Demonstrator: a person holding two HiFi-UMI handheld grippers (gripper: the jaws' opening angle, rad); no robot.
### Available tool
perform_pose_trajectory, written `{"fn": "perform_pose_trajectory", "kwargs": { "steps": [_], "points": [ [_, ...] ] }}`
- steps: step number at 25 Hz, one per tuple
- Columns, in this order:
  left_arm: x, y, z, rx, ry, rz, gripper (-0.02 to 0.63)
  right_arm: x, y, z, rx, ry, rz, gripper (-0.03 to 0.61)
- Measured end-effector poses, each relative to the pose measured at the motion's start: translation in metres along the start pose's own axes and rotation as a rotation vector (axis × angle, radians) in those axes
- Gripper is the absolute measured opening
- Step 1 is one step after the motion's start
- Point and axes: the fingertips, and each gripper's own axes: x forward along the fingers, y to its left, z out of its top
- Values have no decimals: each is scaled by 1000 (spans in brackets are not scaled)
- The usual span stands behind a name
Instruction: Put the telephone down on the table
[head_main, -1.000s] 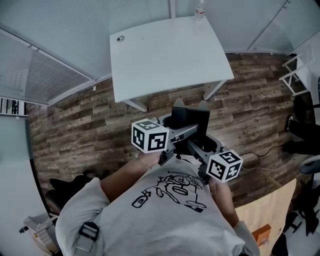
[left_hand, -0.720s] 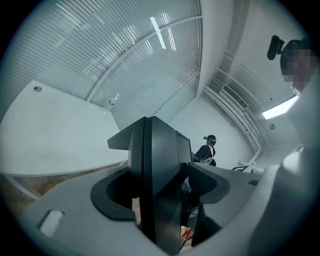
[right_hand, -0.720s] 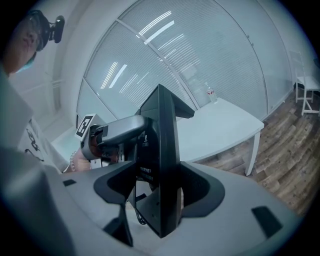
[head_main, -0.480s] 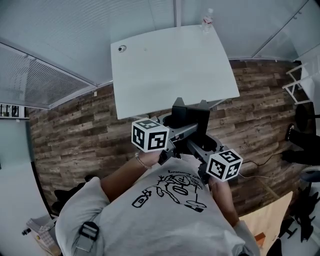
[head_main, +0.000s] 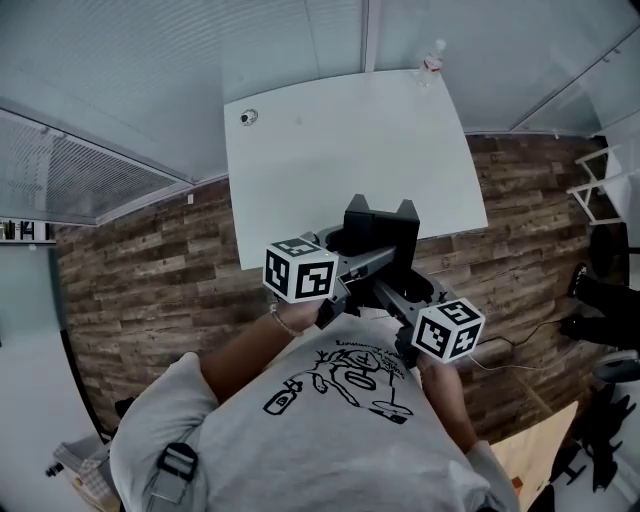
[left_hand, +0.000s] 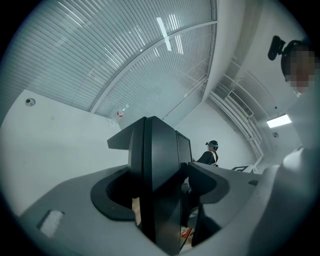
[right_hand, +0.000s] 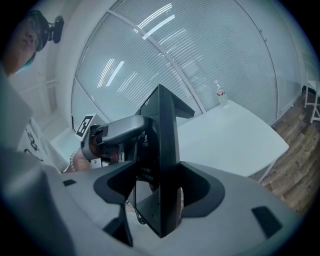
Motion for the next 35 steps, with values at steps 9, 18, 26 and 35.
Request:
{"fn": "perform_pose_trajectory", "kwargs": {
  "steps": [9,18,26,35],
  "points": [
    [14,22,23,5,25,-17,325,22,-15,22,17,-15,-21,259],
    [41,8,28,1,27,-15,325,2,-36,34,19,-6,-19,259],
    [60,3,20,-16,25,-7,325,-11,-53,31,23,13,-20,259],
    [72,20,7,-39,41,0,325,-3,-69,19,42,29,-18,259]
  ]
}}
